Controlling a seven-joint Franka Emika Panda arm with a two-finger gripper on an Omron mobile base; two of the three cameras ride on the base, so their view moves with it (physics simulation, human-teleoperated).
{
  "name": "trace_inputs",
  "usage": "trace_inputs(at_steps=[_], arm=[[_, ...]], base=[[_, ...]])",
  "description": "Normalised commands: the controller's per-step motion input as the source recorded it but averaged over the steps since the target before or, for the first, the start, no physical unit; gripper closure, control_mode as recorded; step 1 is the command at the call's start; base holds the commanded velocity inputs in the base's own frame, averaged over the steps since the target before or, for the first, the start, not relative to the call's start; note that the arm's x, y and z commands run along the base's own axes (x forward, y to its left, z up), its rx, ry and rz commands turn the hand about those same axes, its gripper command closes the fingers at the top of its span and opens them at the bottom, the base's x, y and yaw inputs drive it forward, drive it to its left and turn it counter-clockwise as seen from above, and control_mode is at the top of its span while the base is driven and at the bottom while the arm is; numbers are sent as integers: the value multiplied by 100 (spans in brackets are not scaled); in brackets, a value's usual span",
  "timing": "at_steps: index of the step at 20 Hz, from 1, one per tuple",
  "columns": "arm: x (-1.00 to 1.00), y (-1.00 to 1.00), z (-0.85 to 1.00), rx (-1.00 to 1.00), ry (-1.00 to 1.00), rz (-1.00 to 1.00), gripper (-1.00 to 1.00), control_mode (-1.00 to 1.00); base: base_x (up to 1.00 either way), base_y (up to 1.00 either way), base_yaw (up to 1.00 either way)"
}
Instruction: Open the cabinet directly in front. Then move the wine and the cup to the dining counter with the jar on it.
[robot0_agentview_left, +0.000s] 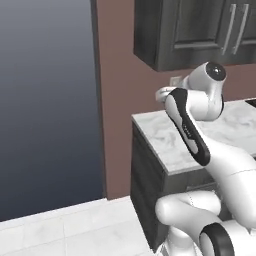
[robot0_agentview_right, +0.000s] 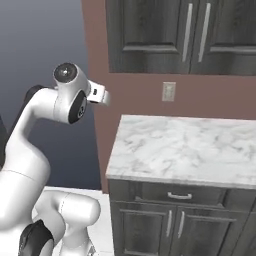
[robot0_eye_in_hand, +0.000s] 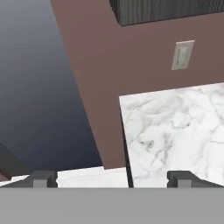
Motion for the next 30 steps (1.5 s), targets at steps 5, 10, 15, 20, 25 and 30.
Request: trace_inputs(at_steps=[5,10,15,20,25,30], arm=[[0,0,0,0,0,0,-100,100],[0,0,0,0,0,0,-100,100],[0,0,0,0,0,0,-100,100],[0,0,0,0,0,0,-100,100],[0,0,0,0,0,0,-100,100],[0,0,0,0,0,0,-100,100]], base=[[9,-5,53],[-3,0,100],[-1,0,100],[0,0,90],[0,0,74],[0,0,61]])
